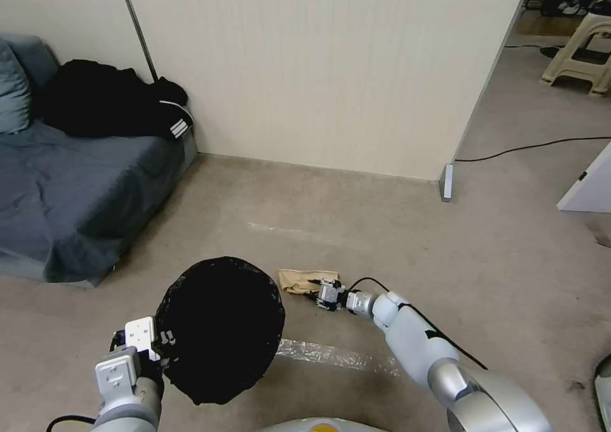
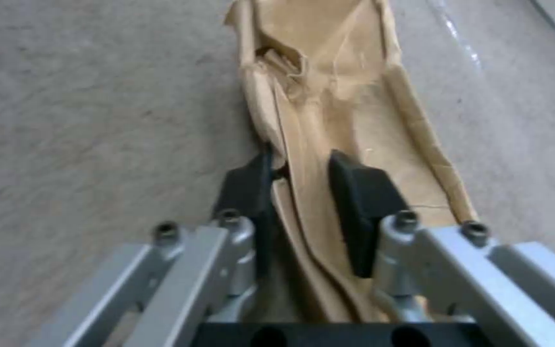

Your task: Pick up the trash bin, then pick up the garbage from the floor and place it into the trash bin.

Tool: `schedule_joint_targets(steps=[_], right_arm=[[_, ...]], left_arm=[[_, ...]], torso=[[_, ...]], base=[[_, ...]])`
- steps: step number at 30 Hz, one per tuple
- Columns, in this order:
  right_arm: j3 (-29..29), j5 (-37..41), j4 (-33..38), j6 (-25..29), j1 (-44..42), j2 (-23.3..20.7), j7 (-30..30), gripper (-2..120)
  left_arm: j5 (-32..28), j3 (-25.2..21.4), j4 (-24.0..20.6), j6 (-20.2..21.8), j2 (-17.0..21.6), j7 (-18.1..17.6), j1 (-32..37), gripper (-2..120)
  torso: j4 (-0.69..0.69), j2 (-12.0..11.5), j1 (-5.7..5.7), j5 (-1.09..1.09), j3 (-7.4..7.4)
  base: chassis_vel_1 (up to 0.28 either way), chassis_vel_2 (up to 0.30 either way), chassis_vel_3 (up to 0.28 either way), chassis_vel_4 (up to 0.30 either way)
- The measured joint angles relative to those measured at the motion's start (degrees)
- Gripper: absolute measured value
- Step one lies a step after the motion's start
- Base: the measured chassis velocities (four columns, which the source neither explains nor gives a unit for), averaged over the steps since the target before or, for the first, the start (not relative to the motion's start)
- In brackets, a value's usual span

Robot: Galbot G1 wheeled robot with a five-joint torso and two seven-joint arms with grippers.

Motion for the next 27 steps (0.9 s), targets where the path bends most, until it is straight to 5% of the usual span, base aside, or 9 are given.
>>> schedule_joint_targets(steps=[5, 20, 27], right_arm=[[0.3, 0.9, 0.1, 0.1, -0.6, -0.9, -1.9, 0], [2.1, 1.7, 0.2, 0.7, -0.8, -1.6, -3.7, 0], [4.8, 5.7, 6.9, 2.6, -3.2, -1.5, -0.2, 0]], left_arm=[[0.0, 0.2, 0.1, 0.0, 0.1, 0.1, -0.1, 1], [-0.1, 0.6, 0.3, 0.2, 0.3, 0.1, -0.8, 1], [-0.5, 0.5, 0.7, 0.3, 0.9, 0.4, -1.5, 1]], torso=[[0.00, 0.0, -0.01, 0.00, 0.00], [0.00, 0.0, 0.00, -0.02, 0.00], [-0.01, 0.0, 0.00, -0.02, 0.00]], base=[[0.000, 0.000, 0.000, 0.000], [0.000, 0.000, 0.000, 0.000], [0.000, 0.000, 0.000, 0.000]])
